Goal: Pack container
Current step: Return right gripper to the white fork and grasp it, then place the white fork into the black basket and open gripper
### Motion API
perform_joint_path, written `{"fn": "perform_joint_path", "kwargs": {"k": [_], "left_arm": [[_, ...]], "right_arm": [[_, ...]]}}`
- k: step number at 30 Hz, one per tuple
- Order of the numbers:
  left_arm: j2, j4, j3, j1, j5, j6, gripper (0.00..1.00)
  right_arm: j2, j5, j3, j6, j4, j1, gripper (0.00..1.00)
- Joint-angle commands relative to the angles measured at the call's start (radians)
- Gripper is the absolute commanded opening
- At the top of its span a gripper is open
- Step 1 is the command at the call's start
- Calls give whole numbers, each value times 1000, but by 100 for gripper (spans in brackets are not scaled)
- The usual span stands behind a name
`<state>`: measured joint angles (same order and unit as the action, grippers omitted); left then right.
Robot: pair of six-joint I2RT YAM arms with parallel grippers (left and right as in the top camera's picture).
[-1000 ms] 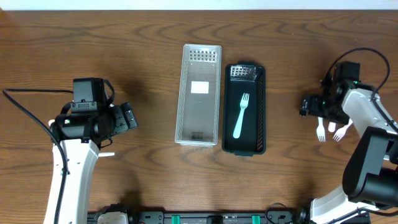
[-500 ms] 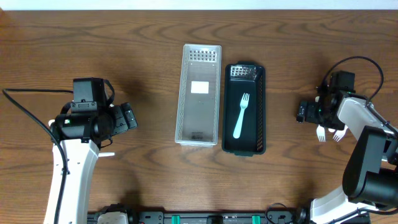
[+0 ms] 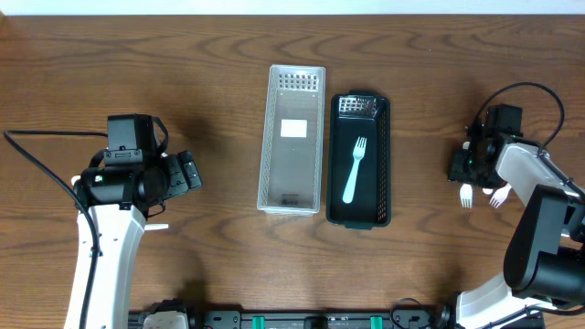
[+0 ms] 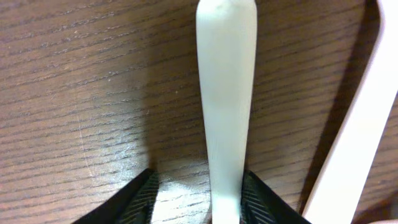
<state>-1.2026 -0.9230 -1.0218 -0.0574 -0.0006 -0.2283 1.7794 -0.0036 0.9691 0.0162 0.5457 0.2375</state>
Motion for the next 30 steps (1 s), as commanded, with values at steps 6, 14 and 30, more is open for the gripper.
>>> {"fn": "perform_joint_path", "kwargs": {"k": [6,14,30], "left_arm": [[-6,-3,-22,-5,-9,17,98],[-6,-3,-22,-5,-9,17,98],[-6,1,-22,-5,-9,17,98]], "right_arm": [[7,-16,-21,14,-1,3,27],[7,-26,-21,58,-5,2,10],[-159,-84,352,131,262,-243,1]]}}
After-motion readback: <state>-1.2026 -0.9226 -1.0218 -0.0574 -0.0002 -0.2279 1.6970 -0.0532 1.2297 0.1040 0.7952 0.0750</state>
